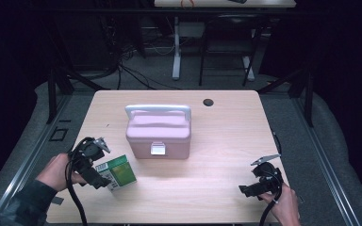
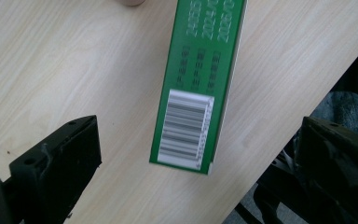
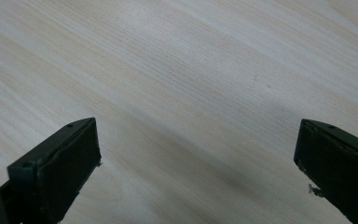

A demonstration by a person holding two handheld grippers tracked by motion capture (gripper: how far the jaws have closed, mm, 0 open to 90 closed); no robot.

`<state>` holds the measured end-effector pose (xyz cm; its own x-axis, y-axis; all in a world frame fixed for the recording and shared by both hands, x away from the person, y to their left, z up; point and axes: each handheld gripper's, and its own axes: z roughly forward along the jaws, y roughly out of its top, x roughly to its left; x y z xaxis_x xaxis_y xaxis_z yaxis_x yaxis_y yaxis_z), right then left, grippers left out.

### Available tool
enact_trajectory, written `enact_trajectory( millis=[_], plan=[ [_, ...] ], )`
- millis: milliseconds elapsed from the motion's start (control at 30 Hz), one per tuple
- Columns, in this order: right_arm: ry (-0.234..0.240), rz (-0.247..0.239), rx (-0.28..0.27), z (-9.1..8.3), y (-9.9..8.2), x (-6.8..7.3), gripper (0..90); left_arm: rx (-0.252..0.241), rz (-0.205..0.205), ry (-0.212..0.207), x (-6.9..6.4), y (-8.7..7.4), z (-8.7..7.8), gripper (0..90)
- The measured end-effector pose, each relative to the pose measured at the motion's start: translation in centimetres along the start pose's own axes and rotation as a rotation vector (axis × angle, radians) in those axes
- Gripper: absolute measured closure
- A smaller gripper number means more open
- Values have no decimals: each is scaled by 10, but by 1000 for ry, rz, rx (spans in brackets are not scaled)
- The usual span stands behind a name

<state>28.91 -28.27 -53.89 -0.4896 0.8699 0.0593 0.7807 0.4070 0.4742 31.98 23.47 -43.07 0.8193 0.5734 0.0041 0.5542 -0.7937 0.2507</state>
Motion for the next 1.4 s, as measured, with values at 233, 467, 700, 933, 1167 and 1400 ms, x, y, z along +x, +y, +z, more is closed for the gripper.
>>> enact_trajectory(
  millis=[233, 467, 700, 933, 1167, 1400],
  plan=[
    [3, 2, 3, 0, 0, -1, 0, 44, 44, -19, 1, 16, 3, 13],
    [5, 3, 15, 0, 0, 0, 0, 93, 83, -28, 0, 30, 10, 21],
    [2, -1, 12, 1, -1, 0, 0, 117, 104, -31, 1, 39, 14, 183],
    [2, -1, 18, 1, -1, 0, 0, 130, 110, -33, 3, 42, 15, 342],
    [5, 0, 17, 2, -1, 0, 0, 172, 120, -36, 4, 46, 20, 451],
    [4, 1, 31, 2, -1, 0, 0, 207, 126, -29, 3, 49, 23, 537]
  ],
)
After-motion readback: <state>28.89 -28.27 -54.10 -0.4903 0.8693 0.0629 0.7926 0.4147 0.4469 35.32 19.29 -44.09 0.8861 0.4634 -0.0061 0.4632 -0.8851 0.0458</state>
